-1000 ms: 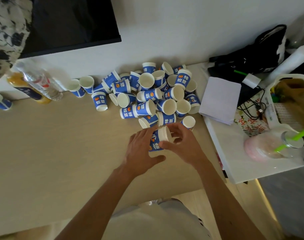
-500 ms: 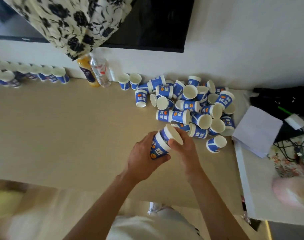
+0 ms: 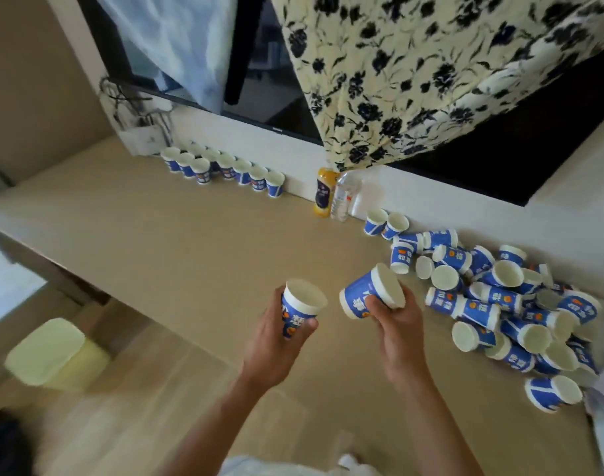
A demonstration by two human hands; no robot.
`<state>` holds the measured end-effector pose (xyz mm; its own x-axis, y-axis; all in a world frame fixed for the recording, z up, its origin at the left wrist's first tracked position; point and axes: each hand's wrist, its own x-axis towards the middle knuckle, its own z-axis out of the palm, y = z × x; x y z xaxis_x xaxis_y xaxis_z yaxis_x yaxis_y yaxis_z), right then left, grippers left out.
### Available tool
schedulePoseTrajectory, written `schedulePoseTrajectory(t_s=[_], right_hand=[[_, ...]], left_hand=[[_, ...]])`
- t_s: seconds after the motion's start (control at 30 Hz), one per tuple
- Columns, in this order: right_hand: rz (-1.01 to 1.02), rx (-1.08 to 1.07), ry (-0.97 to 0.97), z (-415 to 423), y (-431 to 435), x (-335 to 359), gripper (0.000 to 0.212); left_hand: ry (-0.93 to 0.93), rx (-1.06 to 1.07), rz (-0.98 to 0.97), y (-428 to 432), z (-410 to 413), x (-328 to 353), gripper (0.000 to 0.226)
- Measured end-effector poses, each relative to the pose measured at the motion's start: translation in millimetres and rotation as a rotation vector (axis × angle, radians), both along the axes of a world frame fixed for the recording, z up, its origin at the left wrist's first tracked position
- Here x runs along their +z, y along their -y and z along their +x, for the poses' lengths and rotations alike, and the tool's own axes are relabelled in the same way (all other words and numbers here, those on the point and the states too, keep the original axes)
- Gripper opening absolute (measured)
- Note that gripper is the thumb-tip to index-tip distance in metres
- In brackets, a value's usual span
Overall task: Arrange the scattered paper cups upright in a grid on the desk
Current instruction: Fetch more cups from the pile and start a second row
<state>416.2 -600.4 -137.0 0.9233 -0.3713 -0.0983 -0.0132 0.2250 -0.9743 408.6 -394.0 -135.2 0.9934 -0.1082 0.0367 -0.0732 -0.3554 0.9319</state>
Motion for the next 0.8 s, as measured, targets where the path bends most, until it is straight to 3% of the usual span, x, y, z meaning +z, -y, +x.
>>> schedulePoseTrajectory(t_s=[0.2, 0.33, 0.8], right_hand=[[-0.048, 0.089, -0.016, 18.9, -112.4, -11.2, 0.050], [-0.060, 0.111, -0.069, 34.4, -165.5, -12.4, 0.067], [-0.050, 0.099, -0.177, 187.3, -277.7, -58.9, 0.080]], left_hand=[[0.048, 0.158, -0.043, -114.8, 16.1, 15.1, 0.057], [0.025, 0.251, -0.033, -169.6, 33.1, 22.9, 0.059], [-0.072, 0.301, 0.084, -293.3, 182.5, -1.6, 0.060]])
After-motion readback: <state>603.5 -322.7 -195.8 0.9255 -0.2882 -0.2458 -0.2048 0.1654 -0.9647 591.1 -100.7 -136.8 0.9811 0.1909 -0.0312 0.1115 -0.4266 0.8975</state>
